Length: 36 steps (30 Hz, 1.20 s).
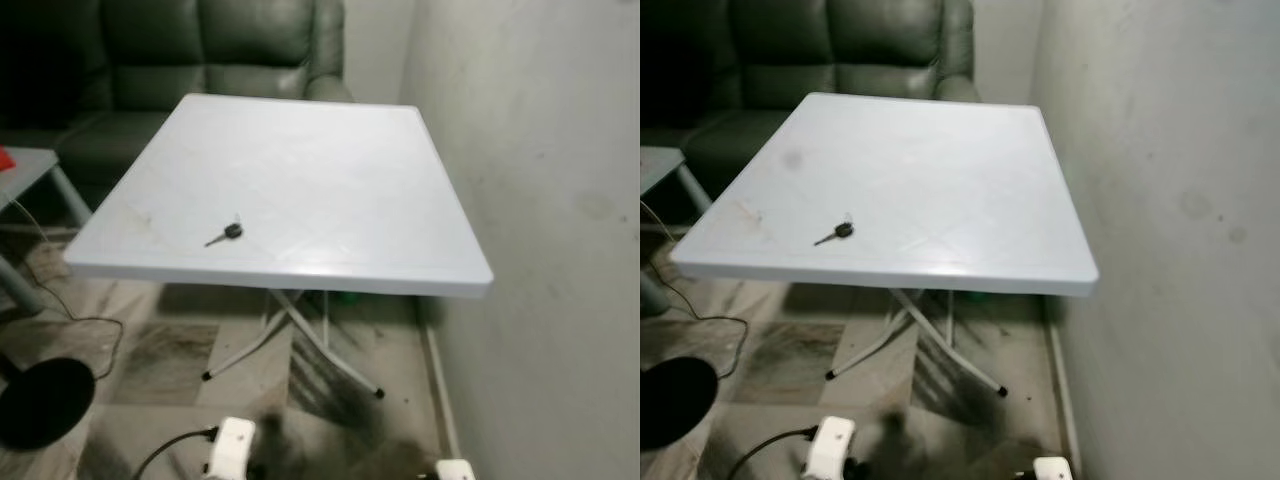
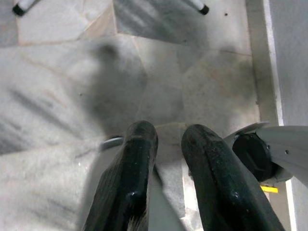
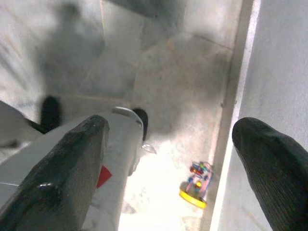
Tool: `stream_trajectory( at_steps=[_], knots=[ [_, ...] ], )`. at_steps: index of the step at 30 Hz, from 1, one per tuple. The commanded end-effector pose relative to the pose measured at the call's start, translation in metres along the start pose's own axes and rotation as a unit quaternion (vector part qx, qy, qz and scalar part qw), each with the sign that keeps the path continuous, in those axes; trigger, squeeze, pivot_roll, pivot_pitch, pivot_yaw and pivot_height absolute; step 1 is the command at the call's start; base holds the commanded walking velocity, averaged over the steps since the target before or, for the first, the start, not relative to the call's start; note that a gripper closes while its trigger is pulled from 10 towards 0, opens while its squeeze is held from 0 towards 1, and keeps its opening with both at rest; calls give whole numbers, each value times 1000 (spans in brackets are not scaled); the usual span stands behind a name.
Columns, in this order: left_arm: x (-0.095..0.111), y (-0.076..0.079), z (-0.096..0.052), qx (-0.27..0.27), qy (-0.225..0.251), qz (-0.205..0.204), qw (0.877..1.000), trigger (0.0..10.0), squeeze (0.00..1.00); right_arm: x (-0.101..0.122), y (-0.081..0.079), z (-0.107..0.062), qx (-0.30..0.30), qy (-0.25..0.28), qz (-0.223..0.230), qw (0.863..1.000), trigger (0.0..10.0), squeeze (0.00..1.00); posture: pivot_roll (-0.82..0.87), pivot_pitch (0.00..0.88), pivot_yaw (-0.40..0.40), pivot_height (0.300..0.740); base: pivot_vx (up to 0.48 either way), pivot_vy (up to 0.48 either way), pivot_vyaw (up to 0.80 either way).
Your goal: Hang keys on a hook
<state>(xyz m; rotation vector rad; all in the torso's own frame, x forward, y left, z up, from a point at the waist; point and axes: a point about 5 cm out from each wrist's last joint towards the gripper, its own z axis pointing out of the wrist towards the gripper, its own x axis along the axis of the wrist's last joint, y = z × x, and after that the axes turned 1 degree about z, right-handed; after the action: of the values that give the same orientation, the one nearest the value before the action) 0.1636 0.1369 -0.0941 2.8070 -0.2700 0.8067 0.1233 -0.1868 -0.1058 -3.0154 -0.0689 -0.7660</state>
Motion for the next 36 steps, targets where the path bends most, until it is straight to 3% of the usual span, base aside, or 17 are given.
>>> stream_trajectory(
  at_steps=[1,36],
  knots=[
    [1,-11,-3,14,0,5,1000,10000,0,0,-8,1,9,-3,1,1000,10000,0,-67,0,-32,740,0,398,0],
    [0,-12,-3,16,-1,-5,1000,10000,0,0,-8,1,10,-2,7,1000,10000,0,-61,0,-36,740,0,404,0]
  ],
)
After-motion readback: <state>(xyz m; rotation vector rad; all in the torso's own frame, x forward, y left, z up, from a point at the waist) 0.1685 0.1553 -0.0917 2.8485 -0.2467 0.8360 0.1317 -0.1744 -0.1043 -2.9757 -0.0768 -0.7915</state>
